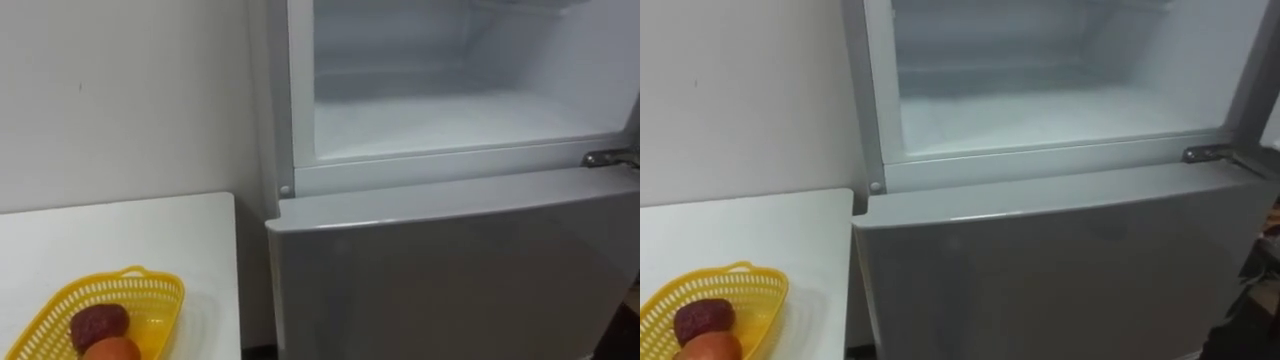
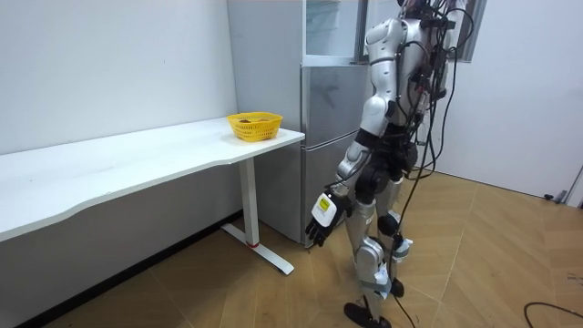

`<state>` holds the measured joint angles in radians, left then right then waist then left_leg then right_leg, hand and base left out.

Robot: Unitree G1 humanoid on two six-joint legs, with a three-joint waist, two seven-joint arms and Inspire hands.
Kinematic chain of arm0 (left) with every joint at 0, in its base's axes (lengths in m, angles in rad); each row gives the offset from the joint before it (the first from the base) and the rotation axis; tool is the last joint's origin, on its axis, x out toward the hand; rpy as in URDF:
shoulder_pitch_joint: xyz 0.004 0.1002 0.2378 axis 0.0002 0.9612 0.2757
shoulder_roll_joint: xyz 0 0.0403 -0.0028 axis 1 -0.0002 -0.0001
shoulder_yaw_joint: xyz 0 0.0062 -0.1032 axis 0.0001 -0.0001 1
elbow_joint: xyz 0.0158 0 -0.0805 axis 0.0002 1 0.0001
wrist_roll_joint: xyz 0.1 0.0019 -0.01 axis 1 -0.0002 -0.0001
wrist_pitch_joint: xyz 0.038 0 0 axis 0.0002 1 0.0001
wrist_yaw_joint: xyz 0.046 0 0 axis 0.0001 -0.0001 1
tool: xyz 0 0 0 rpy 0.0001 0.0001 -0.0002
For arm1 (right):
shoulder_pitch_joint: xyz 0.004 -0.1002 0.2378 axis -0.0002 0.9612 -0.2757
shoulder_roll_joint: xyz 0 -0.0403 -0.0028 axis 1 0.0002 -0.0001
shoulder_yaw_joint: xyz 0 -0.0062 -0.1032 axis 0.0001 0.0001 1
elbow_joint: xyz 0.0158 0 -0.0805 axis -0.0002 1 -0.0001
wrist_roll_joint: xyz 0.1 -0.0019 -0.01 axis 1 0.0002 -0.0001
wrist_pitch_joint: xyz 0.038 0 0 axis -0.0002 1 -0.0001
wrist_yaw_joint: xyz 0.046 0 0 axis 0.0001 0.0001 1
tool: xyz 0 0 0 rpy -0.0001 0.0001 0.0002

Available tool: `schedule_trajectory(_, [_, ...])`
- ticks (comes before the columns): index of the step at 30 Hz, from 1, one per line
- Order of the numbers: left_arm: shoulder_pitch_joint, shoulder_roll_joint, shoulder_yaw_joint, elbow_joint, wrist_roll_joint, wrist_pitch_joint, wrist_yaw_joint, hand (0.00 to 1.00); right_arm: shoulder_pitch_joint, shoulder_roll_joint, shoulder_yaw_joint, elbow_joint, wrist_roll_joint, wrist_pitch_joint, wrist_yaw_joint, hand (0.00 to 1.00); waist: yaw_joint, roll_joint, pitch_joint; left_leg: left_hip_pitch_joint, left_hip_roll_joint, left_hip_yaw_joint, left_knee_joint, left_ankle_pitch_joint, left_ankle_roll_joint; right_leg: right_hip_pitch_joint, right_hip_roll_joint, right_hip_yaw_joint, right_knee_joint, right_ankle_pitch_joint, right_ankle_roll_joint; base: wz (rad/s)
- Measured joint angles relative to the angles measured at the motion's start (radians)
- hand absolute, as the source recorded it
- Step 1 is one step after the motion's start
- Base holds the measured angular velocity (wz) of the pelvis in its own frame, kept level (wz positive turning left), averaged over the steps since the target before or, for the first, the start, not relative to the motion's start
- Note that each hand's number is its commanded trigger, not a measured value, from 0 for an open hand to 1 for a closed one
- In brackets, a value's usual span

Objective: Retrieve from the upper fridge

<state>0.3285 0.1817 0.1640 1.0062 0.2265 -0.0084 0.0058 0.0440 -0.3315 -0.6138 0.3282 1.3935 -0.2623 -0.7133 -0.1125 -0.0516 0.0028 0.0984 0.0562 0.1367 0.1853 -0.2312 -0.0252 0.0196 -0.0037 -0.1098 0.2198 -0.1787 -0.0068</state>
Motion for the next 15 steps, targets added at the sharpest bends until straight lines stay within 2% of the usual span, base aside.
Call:
schedule_trajectory(3, [0.004, 0.000, 0.003, -0.013, 0.003, 0.002, -0.005, 0.00, -0.038, -0.022, -0.058, 0.075, 0.011, 0.002, 0.013, 0.00, 0.004, -0.011, 0.0004, -0.001, 0.000, 0.000, 0.001, 0.000, 0.000, -0.001, -0.001, -0.002, -0.002, 0.000, 0.000, 0.00])
schedule_trajectory(13, [0.035, 0.002, 0.077, -0.078, 0.005, 0.004, -0.055, 0.00, -0.083, -0.040, -0.121, 0.191, 0.010, 0.003, 0.041, 0.00, -0.002, -0.012, 0.0001, -0.008, -0.001, 0.001, 0.001, 0.000, 0.000, -0.004, -0.004, -0.010, -0.001, -0.003, 0.000, 0.02])
schedule_trajectory(15, [0.035, -0.001, 0.099, -0.079, 0.008, 0.007, -0.065, 0.00, -0.084, -0.059, -0.127, 0.207, 0.010, 0.023, 0.043, 0.00, -0.002, -0.016, -0.0020, -0.008, -0.002, 0.001, 0.001, 0.000, 0.000, -0.003, -0.006, -0.017, 0.001, -0.005, 0.000, 0.08])
